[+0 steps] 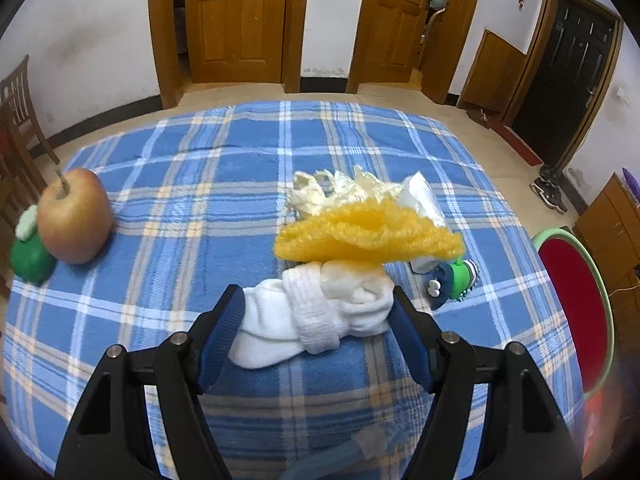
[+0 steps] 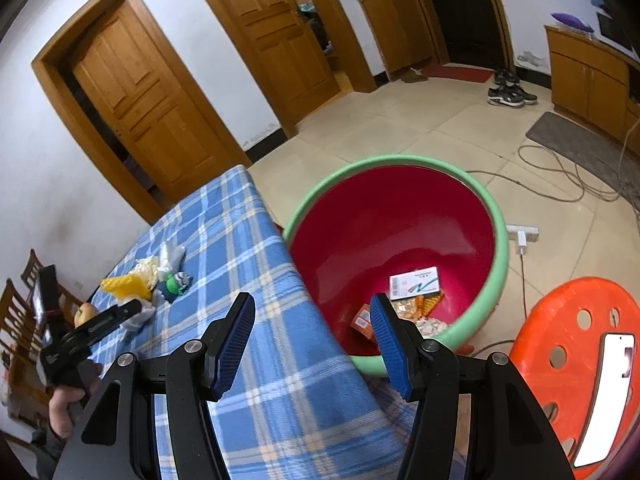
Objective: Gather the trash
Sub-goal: 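Grasp the white sock with the left tool while the right tool returns to the table, then grasp the green toy figure with the right tool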
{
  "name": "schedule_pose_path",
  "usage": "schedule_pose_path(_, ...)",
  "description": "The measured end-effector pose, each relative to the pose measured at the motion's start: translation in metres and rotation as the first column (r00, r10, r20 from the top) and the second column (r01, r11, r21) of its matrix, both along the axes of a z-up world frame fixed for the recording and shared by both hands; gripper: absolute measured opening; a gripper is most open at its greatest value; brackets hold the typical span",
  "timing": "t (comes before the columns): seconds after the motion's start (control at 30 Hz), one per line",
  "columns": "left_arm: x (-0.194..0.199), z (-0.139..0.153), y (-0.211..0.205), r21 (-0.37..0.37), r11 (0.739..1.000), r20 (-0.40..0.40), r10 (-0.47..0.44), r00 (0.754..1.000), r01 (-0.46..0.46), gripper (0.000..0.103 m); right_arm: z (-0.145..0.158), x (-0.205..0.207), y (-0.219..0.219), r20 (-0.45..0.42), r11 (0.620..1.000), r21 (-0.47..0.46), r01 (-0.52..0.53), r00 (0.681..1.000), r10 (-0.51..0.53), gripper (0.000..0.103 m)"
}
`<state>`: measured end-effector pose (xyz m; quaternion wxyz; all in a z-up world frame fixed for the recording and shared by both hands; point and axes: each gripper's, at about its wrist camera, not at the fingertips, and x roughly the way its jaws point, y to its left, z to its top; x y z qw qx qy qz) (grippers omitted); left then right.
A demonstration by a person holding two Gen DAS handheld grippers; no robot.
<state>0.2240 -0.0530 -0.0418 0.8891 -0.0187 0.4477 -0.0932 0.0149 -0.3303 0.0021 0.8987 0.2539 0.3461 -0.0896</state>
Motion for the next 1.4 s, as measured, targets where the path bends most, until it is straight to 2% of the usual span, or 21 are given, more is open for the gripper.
schedule_pose_path(0.1,-0.003,0.000,0.000,-0.005,1.000,0.015,-0.016,1.000,0.016,0.059,0.005,0.005,0.011,0.001,1.000,-0.011,-0.027,1.000,0.027,0.061)
schedule_pose_path(0.17,-0.005,0.001,0.001,-0.025,0.999,0.014,-0.030,0.999,0.030,0.048,0.008,0.011,0.021,0.002,0.998,-0.024,-0.052,0.999,0.052,0.061)
schedule_pose_path(0.27,-0.010,0.005,0.005,-0.037,0.999,0.019,-0.036,0.999,0.037,0.042,0.014,0.019,0.036,0.010,0.995,-0.026,-0.098,0.995,0.098,0.061)
schedule_pose_path(0.53,-0.030,0.026,0.028,-0.033,0.999,0.058,-0.038,0.998,0.040,0.042,0.020,0.045,0.077,0.013,0.979,-0.057,-0.198,0.980,0.199,0.061)
schedule_pose_path(0.63,-0.035,0.032,0.041,-0.052,0.998,0.062,-0.033,0.998,0.036,0.042,0.017,0.058,0.091,0.000,0.972,-0.065,-0.228,0.974,0.228,0.061)
schedule_pose_path(0.93,-0.047,0.045,0.084,-0.096,0.995,0.095,0.042,0.995,-0.033,0.042,0.000,0.099,0.133,-0.063,0.938,-0.123,-0.323,0.946,0.318,0.061)
schedule_pose_path(1.13,-0.044,0.035,0.106,-0.059,0.991,0.102,0.124,0.987,-0.119,0.042,-0.019,0.131,0.150,-0.123,0.918,-0.145,-0.368,0.928,0.352,0.061)
schedule_pose_path(1.4,-0.037,0.015,0.124,-0.068,0.982,0.086,0.183,0.979,-0.178,0.042,-0.033,0.161,0.162,-0.183,0.896,-0.204,-0.393,0.915,0.360,0.061)
